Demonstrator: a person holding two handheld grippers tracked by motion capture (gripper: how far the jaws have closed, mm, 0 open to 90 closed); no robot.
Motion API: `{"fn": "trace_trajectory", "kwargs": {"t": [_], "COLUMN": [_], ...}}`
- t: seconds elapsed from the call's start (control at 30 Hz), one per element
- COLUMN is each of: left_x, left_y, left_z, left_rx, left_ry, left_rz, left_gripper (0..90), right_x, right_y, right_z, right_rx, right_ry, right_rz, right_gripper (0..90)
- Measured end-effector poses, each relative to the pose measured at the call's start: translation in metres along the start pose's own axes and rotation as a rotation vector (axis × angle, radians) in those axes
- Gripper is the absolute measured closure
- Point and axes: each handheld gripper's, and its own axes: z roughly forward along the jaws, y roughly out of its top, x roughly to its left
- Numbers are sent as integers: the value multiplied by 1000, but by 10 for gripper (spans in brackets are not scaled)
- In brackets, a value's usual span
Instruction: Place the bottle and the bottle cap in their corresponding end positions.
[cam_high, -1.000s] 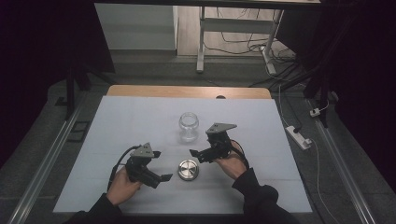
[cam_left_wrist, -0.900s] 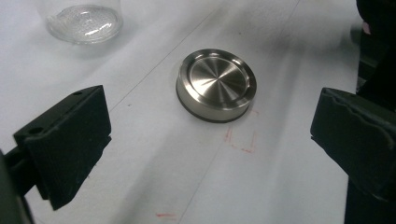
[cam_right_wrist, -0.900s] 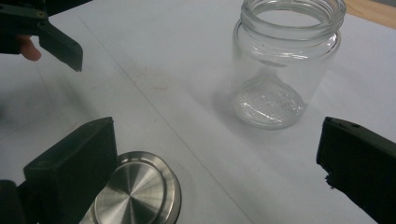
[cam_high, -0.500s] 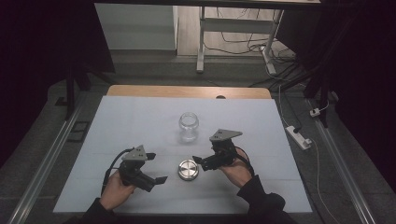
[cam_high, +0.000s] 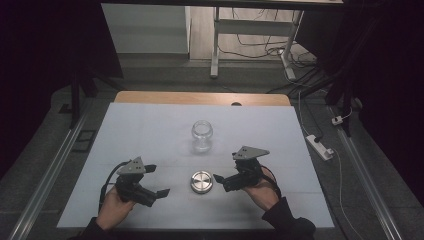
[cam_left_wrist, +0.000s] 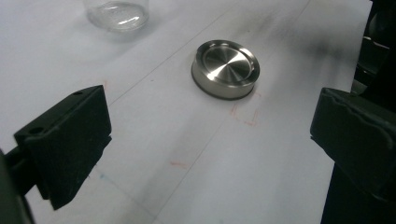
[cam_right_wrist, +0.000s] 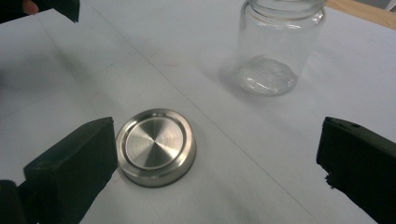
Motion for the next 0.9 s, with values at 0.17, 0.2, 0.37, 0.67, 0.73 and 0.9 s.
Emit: {"fn": "trace_trajectory", "kwargs": {"t": [0.17, 0.2, 0.37, 0.67, 0.73, 0.9], "left_x": [1, 1, 3, 9, 10, 11], "left_y": [-6, -8, -17, -38, -43, -53], "left_z": [-9, -10, -21, -43, -47, -57], "left_rx": [-3, -3, -7, -11, -11, -17], "left_ry": [20, 24, 51, 121, 131, 155], "left_rz": [-15, -18, -42, -90, -102, -129], "left_gripper": [0, 0, 0, 0, 0, 0], "right_x": [-3, -3, -7, -9, -9, -12], "right_y": [-10, -12, -22, -44, -49, -63], "right_z": [-12, -15, -25, -48, -54, -68], "right_rx": [-2, -3, 0, 7, 8, 14], "right_ry": [-22, -28, -52, -117, -133, -171], "right_rz": [16, 20, 41, 70, 73, 99], "right_gripper": [0, 0, 0, 0, 0, 0]}}
